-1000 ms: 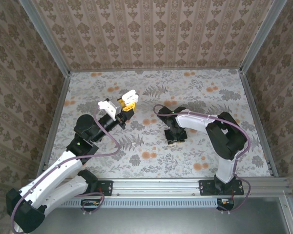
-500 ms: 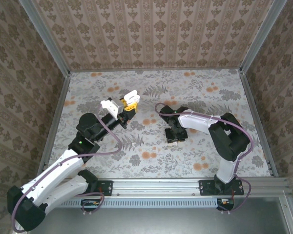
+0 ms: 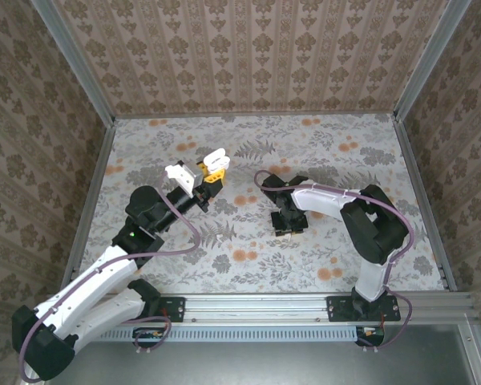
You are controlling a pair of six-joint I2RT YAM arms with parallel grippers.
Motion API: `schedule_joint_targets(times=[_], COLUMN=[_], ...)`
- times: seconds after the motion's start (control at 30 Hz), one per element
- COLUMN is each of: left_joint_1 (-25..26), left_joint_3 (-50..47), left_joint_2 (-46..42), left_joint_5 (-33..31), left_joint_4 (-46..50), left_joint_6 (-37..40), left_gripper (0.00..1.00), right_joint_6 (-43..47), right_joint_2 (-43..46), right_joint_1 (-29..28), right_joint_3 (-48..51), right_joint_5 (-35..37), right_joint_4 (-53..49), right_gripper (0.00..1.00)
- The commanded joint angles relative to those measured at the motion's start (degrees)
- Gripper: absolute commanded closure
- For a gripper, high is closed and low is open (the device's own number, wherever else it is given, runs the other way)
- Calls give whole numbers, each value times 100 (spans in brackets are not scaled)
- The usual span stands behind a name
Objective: Insert wireless bluetooth earbuds into charging case
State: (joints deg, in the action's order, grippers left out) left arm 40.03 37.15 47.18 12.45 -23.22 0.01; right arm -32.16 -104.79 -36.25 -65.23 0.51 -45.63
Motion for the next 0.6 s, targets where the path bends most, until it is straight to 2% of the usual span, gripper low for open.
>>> schedule_joint_targets(times=[0.0,0.57], left_joint_1=[-19,-13], left_joint_3=[143,162], left_joint_2=[-63,-42], left_joint_5=[74,83], left_joint_4=[-156,-145], left_joint_6=[-36,-56], left_gripper=[75,75], right_joint_6=[-37,-14], right_joint_2=[-139,-103], right_joint_1=[8,4], right_joint_3=[63,160], right_joint_5=[118,89], right_joint_4=[-211,-122], right_gripper=[63,68])
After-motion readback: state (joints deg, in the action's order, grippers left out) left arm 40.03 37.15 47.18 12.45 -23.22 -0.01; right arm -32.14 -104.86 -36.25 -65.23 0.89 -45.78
